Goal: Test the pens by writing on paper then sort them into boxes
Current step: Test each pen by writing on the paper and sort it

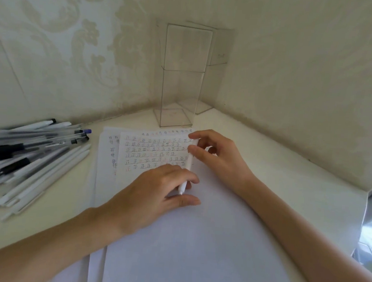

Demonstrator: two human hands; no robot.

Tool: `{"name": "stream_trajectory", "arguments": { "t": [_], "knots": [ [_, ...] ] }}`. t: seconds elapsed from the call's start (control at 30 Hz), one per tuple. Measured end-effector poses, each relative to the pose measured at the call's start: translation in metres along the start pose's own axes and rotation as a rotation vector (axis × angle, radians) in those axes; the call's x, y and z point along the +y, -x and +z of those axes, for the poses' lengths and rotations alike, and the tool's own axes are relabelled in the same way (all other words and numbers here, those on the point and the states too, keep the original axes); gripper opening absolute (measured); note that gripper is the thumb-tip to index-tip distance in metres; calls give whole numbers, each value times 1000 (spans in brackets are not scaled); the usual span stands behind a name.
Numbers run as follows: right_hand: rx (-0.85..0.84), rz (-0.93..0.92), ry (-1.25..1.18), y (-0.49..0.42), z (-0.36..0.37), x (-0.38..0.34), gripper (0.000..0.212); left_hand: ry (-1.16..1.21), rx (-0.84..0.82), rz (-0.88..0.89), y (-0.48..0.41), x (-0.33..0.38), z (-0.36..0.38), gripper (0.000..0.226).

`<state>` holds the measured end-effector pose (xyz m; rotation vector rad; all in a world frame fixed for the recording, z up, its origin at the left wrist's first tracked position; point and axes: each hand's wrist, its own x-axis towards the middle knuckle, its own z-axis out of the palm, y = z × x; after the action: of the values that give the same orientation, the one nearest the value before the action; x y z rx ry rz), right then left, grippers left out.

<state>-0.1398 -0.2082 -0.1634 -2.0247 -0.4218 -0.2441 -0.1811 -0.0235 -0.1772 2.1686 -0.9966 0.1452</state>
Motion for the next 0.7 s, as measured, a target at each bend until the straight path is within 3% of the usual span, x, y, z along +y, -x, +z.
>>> {"name": "stream_trajectory", "arguments": {
  "t": [0.23,0.37,0.47,0.57,0.7],
  "knots": [
    [-21,-39,-33,1,0,-3,16,159,25,-90,-2,4,-4,32],
    [-17,-42,-26,5,-1,-10,17,22,-3,-62,2,3,-2,39],
    [3,54,-167,15,-7,-24,15,-163,-72,-19,2,23,-2,51],
    [112,112,-304,37,-23,-42,15,-158,-191,-17,7,61,2,59],
    [349,133,-235,90,-72,-61,17,-190,-294,112,21,111,25,66]
  ]
}}
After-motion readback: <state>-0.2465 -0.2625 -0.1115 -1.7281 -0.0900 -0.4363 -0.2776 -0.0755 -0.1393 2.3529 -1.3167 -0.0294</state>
